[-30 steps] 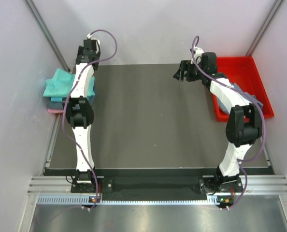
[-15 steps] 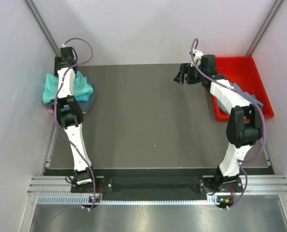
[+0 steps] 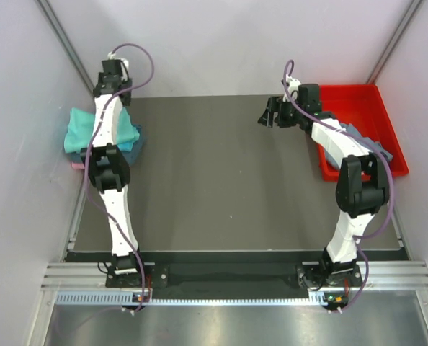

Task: Fold and stack the t-shirts
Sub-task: Neatly place the folded tshirt to the corner

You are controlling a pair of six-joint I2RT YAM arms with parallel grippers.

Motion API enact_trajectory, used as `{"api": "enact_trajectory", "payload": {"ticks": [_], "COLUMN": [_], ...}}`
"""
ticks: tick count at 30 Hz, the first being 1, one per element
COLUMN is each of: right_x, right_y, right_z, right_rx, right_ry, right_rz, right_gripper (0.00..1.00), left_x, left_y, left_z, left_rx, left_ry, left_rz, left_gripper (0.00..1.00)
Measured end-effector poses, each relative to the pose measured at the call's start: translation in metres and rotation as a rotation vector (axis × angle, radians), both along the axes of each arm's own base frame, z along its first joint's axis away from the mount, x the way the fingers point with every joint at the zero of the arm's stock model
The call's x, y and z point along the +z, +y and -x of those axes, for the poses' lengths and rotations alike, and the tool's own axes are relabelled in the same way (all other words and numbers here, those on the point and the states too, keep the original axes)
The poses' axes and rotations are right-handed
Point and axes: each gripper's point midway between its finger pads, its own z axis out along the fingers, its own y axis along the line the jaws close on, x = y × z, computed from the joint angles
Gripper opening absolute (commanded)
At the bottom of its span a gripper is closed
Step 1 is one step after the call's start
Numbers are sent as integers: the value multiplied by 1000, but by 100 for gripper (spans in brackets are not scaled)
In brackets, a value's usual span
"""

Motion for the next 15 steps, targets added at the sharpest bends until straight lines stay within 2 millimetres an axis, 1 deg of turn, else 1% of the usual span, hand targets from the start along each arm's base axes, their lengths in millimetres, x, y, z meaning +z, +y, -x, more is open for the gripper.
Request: {"api": "enact_trajectory", "payload": {"ticks": [3, 6, 7, 9, 11, 13, 15], "right_x": [-1, -1, -1, -1, -1, -1, 0], "right_y": [1, 1, 1, 2, 2, 3, 3], "right_z": [0, 0, 0, 1, 1, 1, 2], "right_rx": [2, 3, 4, 6, 8, 10, 10], "right_ry": [3, 4, 5, 7, 7, 7, 10], "right_rz": [-2, -7, -8, -11, -12, -14, -19], "right_gripper": [78, 78, 77, 78, 77, 78, 78], "left_x": [9, 13, 15, 18, 23, 30, 42], "left_y": [-42, -77, -85, -90, -85, -74, -59], "left_z": [-5, -3, 0, 5, 12, 20, 30], "left_rx": [-83, -147, -163, -168, -153, -126, -92], "left_ry": [-15, -11, -6, -1, 1, 1, -9], "left_rz": [34, 71, 83, 94, 96, 85, 74], "left_gripper": [71, 70, 70, 70, 70, 70, 69]}}
